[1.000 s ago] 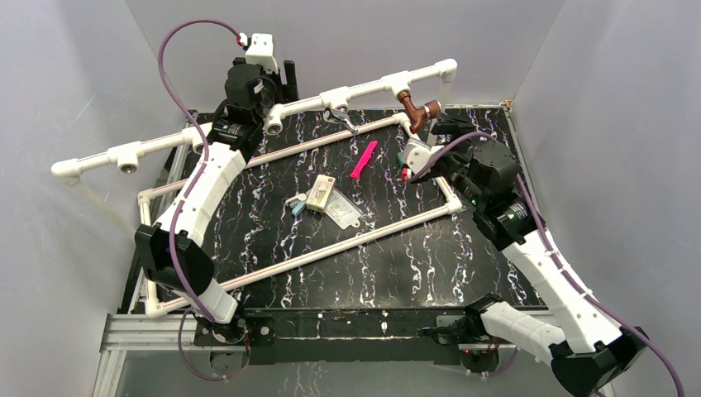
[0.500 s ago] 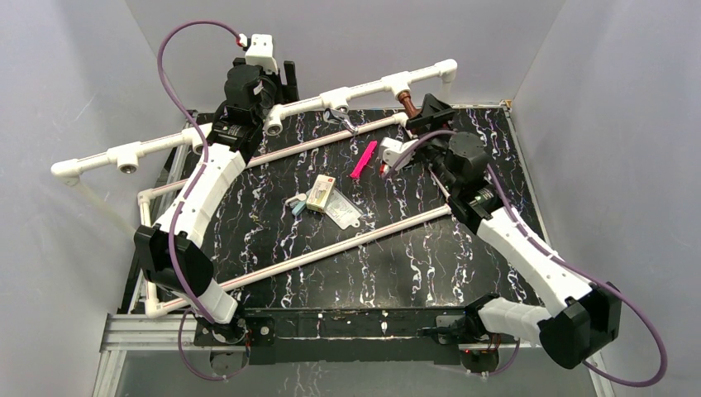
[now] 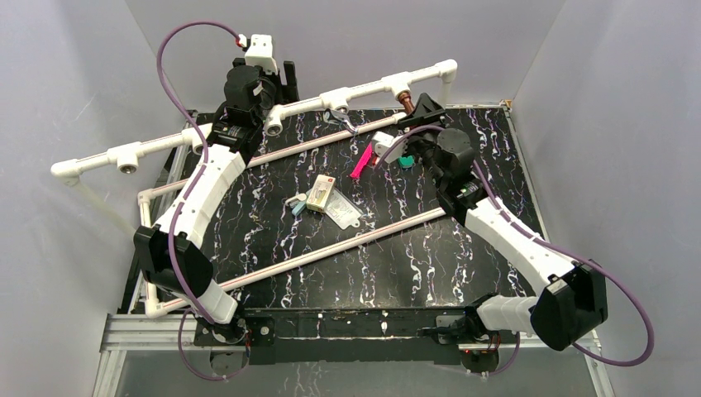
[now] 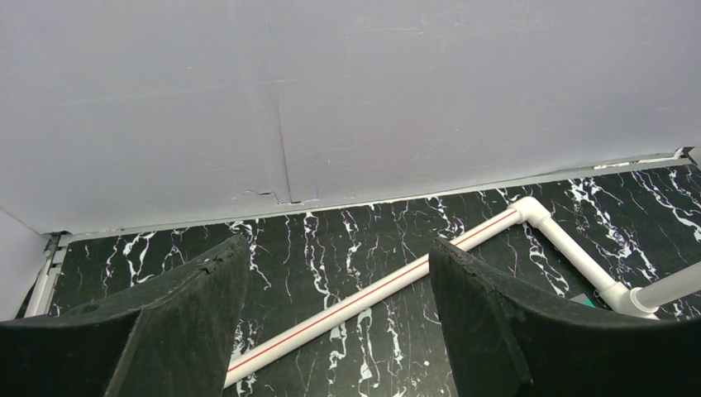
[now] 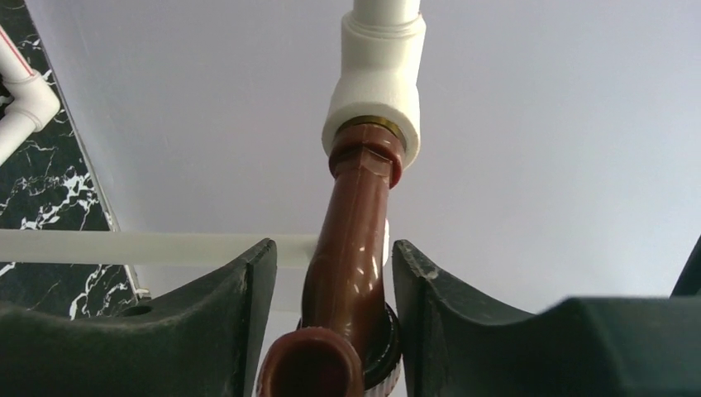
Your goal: Install the water faucets
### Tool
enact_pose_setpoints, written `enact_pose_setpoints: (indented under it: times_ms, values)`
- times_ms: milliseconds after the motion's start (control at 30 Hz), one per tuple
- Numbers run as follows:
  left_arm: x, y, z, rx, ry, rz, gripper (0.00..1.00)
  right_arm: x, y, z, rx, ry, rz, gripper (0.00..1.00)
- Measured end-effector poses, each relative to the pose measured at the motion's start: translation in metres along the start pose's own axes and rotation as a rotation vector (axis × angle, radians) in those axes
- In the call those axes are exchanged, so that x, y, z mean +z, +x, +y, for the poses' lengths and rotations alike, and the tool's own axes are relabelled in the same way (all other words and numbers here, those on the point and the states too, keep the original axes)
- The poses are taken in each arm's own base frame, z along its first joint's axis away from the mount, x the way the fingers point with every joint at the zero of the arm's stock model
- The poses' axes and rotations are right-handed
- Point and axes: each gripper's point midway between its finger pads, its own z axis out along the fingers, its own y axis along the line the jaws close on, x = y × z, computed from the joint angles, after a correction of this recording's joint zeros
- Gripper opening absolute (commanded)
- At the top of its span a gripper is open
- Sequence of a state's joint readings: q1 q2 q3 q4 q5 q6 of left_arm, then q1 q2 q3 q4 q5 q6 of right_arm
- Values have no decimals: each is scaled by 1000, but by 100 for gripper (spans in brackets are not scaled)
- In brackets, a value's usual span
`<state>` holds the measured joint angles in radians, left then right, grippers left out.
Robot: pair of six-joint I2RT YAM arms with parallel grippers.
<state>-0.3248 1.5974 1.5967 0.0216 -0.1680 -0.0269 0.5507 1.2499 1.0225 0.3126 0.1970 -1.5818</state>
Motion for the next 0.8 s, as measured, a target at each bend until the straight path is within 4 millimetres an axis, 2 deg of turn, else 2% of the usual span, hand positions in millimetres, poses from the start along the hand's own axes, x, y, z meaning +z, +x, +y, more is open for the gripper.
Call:
enact_pose_setpoints:
  times_ms: [67,233,500,800]
  values:
    - [0,0,0,0,0,0,76,0,0,-3,2,14,4,43]
    - [-1,0,0,1,0,-1,76,-1,1,-8,30,37,10,2]
    - [-1,0,0,1,0,-2,76,-1,-1,-3,154,36,8,1]
    - [-2,1,0,1,0,1,76,-2,-7,7,547,49,30,1]
